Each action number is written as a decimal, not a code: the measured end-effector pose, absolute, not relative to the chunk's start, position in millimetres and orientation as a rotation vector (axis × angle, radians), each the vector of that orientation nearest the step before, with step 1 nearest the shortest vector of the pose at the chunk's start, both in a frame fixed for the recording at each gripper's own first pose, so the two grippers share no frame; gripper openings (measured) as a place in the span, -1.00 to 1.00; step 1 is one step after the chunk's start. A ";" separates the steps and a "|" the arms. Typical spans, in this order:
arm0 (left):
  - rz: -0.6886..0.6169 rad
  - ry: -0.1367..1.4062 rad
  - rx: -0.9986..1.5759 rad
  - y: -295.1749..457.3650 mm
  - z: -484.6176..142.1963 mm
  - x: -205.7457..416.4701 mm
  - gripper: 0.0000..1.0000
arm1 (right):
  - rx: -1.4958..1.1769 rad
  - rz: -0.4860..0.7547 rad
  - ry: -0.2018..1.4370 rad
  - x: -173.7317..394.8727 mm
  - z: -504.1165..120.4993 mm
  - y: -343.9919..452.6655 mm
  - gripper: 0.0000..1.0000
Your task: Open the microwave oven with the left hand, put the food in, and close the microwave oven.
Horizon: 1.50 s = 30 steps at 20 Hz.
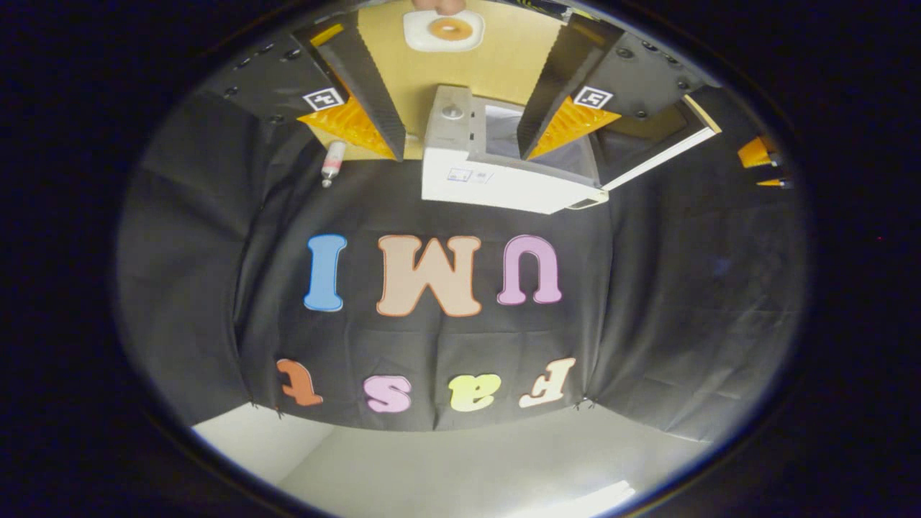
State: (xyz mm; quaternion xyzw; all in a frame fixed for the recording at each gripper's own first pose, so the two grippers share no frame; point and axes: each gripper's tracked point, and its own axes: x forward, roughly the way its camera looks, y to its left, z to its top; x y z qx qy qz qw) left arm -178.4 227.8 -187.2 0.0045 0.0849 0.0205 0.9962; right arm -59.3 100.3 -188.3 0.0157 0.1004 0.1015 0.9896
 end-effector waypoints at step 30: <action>-0.076 0.089 -0.015 183.5 -144.9 -102.9 0.96 | -0.068 0.102 0.804 -82.0 -553.7 79.4 0.96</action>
